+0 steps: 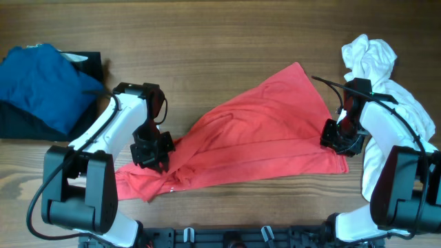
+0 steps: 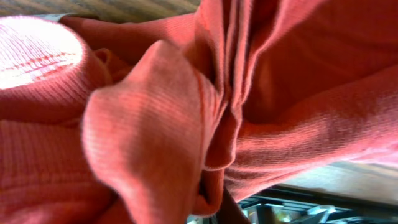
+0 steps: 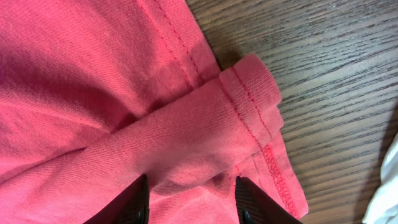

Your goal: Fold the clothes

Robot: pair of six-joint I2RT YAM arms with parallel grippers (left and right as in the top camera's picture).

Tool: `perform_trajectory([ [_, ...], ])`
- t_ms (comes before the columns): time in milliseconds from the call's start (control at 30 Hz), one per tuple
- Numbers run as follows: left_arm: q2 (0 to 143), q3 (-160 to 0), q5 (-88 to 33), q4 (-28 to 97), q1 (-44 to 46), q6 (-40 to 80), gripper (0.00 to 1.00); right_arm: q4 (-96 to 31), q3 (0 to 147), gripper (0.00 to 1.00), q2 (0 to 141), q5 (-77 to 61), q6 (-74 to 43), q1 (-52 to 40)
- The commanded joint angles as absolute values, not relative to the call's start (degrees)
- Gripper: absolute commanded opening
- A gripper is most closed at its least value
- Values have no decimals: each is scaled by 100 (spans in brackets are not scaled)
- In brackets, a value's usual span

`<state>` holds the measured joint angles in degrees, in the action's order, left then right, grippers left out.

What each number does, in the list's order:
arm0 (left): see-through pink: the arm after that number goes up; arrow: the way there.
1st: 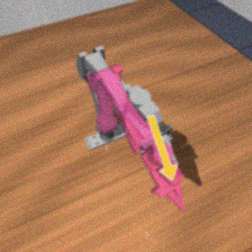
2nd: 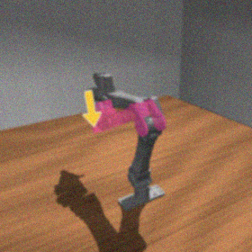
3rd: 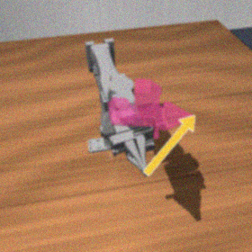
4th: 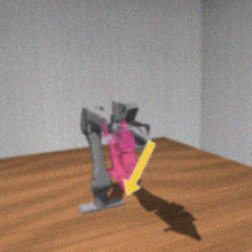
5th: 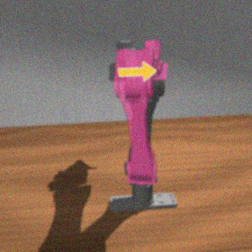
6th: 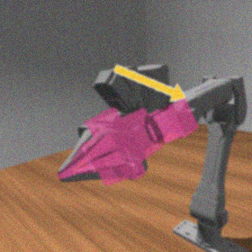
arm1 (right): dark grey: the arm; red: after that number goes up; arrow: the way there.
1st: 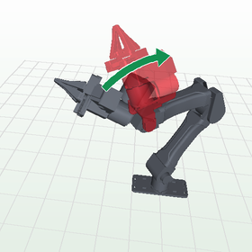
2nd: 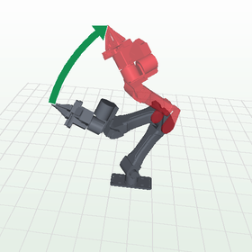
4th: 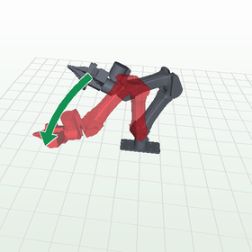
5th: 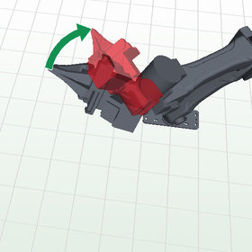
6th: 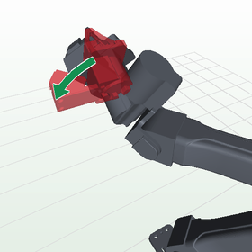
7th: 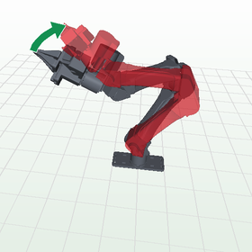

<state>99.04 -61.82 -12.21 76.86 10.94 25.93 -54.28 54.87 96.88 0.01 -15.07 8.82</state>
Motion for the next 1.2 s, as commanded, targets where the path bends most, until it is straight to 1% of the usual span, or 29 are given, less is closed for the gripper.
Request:
perform_trajectory([
  [0, 9804, -6305, -1739, 7671, 1116, 2578, 4, -5402, 5474, 45, 9609, -54, -1452, 902],
  [167, 9238, -6783, -1861, 7533, 1122, 2530, 4, -5380, 5474, 45, 9609, -56, -1455, 902],
  [200, 9107, -7041, -1848, 7382, 1096, 2532, 13, -5371, 5474, 45, 9609, -56, -1455, 902],
  [233, 9024, -7249, -1745, 7124, 1096, 2532, 29, -5367, 5474, 45, 9609, -56, -1455, 902],
  [300, 8949, -7448, -1535, 6512, 1098, 2532, 50, -5371, 5474, 45, 9609, -56, -1455, 902],
  [367, 8947, -7463, -1466, 5833, 1096, 2532, 55, -5378, 5474, 45, 9609, -56, -1452, 902],
  [400, 9013, -7463, -1142, 5256, 1100, 2532, 54, -5378, 5474, 45, 9609, -56, -1455, 902],
  [433, 9096, -7463, -875, 4950, 1103, 2532, 50, -5378, 5474, 45, 9609, -56, -1452, 902],
  [500, 9310, -7463, -624, 4563, 1096, 2508, 50, -5382, 5474, 45, 9609, -56, -1452, 902],
  [600, 9712, -7463, 62, 4447, 1083, 2421, 51, -5369, 5474, 45, 9609, -58, -1455, 902],
  [700, 10272, -7463, 174, 4460, 1020, 2268, 51, -5378, 5474, 45, 9609, -56, -1450, 902],
  [767, 10844, -7463, 95, 4904, 985, 2167, 51, -5395, 5474, 46, 9609, -56, -1452, 902],
  [867, 11185, -7463, 119, 5704, 980, 2123, 51, -5400, 5474, 45, 9609, -56, -1452, 902],
  [967, 11295, -7459, 117, 6337, 978, 2121, 54, -5404, 5474, 45, 9609, -56, -1450, 902],
  [1000, 11295, -7459, 117, 6525, 978, 2123, 54, -5415, 5474, 45, 9609, -56, -1450, 902],
  [1033, 11295, -7459, 115, 6967, 980, 2123, 52, -5422, 5474, 45, 9609, -56, -1452, 902],
  [1167, 11295, -7459, 32, 7185, 982, 2123, 52, -5402, 5474, 46, 9609, -56, -1452, 902],
])
